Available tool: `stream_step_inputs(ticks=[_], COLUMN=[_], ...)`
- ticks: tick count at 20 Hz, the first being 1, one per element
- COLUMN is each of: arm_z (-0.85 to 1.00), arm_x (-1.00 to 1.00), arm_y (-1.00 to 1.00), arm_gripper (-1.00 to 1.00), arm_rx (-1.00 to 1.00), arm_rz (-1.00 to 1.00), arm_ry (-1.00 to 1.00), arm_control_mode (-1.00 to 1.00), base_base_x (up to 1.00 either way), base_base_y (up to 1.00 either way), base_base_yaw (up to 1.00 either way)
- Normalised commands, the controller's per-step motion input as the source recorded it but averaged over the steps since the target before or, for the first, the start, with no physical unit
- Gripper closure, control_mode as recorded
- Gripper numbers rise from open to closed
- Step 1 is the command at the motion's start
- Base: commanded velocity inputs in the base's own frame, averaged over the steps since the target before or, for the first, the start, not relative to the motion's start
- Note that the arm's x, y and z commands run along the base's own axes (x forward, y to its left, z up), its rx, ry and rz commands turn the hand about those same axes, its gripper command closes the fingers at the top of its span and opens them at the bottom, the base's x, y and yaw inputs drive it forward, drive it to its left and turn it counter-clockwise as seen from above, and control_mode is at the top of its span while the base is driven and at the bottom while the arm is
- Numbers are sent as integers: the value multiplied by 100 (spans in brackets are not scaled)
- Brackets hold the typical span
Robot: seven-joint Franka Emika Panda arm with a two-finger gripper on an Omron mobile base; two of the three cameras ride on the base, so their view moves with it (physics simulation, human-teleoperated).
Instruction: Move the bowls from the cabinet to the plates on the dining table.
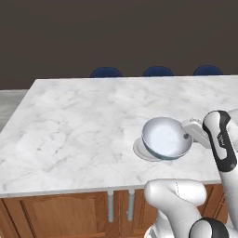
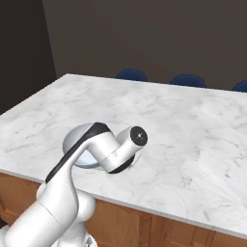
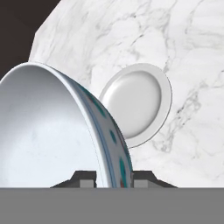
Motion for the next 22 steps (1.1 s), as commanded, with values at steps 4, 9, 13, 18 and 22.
stream_step_inputs(ticks=[4,9,13,18,22], arm_z=[-11,-10,-13,-7,0], arm_x=[23,17,19,10,4], arm_y=[0,-4,-7,-7,0], arm_gripper=[100,100,100,100,100], arm_rx=[0,0,0,0,0], arm_rz=[2,2,2,0,0], arm_ry=[4,3,0,0,0], arm_control_mode=[-100,-100,-100,-100,-100], base_base_x=[0,0,0,0,0], base_base_y=[0,0,0,0,0], base_base_yaw=[0,0,0,0,0])
